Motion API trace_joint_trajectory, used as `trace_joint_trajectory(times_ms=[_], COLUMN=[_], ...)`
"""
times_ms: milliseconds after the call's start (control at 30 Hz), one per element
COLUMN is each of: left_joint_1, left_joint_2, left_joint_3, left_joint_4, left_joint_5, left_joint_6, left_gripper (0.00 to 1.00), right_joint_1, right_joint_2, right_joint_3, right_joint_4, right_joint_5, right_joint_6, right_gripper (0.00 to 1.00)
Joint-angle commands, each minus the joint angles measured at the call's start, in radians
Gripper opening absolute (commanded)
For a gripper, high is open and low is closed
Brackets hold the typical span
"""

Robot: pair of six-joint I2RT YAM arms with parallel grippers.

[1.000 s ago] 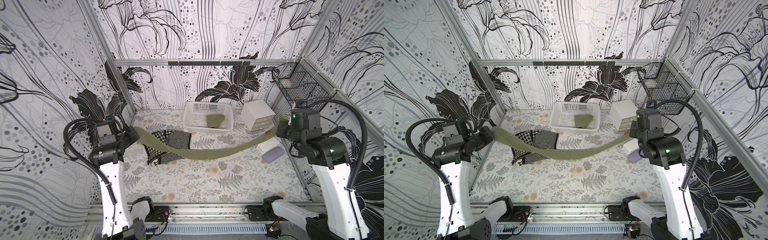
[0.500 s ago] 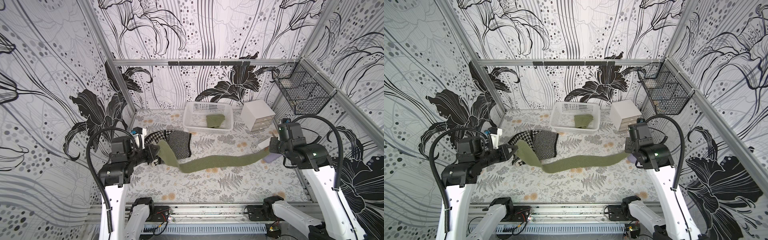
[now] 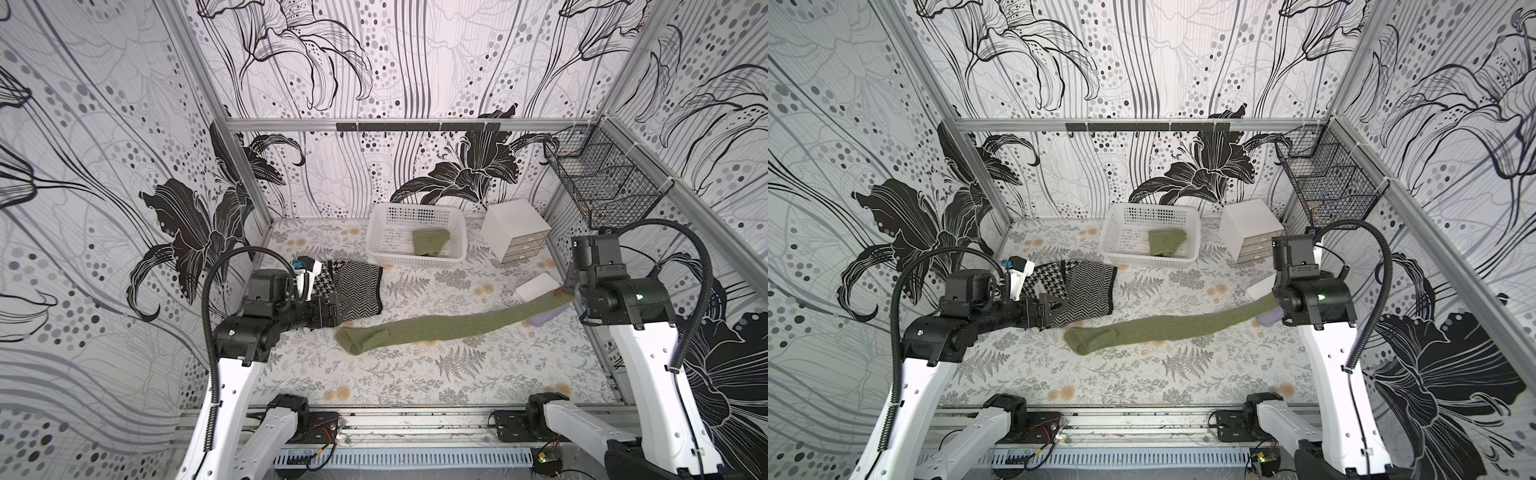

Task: Roll up the scarf and place it into the basket
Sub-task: Flatten out the scarf at the center of the board.

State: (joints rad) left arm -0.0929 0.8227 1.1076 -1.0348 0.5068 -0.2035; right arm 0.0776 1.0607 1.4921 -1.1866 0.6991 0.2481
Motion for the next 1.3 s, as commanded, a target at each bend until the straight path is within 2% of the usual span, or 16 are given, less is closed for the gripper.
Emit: trace_joint_trajectory(times_ms=[0,100,200,267,367,500,667,767,1000,1167,1200,1233,1267], left_joint_1=[-0.001,-0.003,-0.036,-0.155,-0.345,-0.55,-0.766,-0.825,-0.857,-0.863,-0.865,-0.865,-0.869], left_joint_2=[-0.021,0.039,0.146,0.209,0.289,0.435,0.634,0.725,0.857,0.944,0.959,0.973,0.978], left_joint_3=[0.011,0.002,-0.072,-0.111,-0.146,-0.134,-0.135,-0.132,-0.087,-0.051,-0.049,-0.051,-0.055], left_joint_4=[0.061,0.07,0.135,0.191,0.269,0.301,0.36,0.391,0.345,0.33,0.332,0.339,0.341], left_joint_5=[-0.094,-0.038,0.087,0.031,-0.107,-0.244,-0.355,-0.392,-0.499,-0.53,-0.528,-0.513,-0.504], left_joint_6=[-0.009,0.0,-0.038,-0.079,-0.17,-0.366,-0.66,-0.797,-0.929,-0.926,-0.925,-0.922,-0.921], left_gripper=[0.99,0.99,1.0,1.0,1.0,1.0,0.99,0.99,0.99,0.79,0.71,0.57,0.37], right_joint_1=[-0.06,-0.079,-0.078,-0.079,-0.079,-0.079,-0.078,-0.079,-0.078,-0.079,-0.078,-0.079,-0.079], right_joint_2=[0.014,0.028,0.023,0.018,0.021,0.018,0.019,0.024,0.001,-0.009,-0.011,-0.013,-0.014], right_joint_3=[0.063,0.137,0.151,0.125,0.076,0.018,-0.001,-0.001,-0.027,-0.042,-0.044,-0.044,-0.046], right_joint_4=[-0.021,-0.027,-0.007,0.007,0.026,0.055,0.07,0.077,0.092,0.102,0.102,0.105,0.106], right_joint_5=[0.084,0.072,-0.011,-0.035,-0.144,-0.268,-0.276,-0.324,-0.351,-0.359,-0.36,-0.36,-0.361], right_joint_6=[-0.028,-0.026,-0.03,-0.035,-0.049,-0.031,-0.039,-0.041,-0.049,-0.053,-0.055,-0.055,-0.055], right_gripper=[0.0,0.0,0.0,0.0,0.0,0.0,0.0,0.0,0.0,0.0,0.0,0.0,0.0])
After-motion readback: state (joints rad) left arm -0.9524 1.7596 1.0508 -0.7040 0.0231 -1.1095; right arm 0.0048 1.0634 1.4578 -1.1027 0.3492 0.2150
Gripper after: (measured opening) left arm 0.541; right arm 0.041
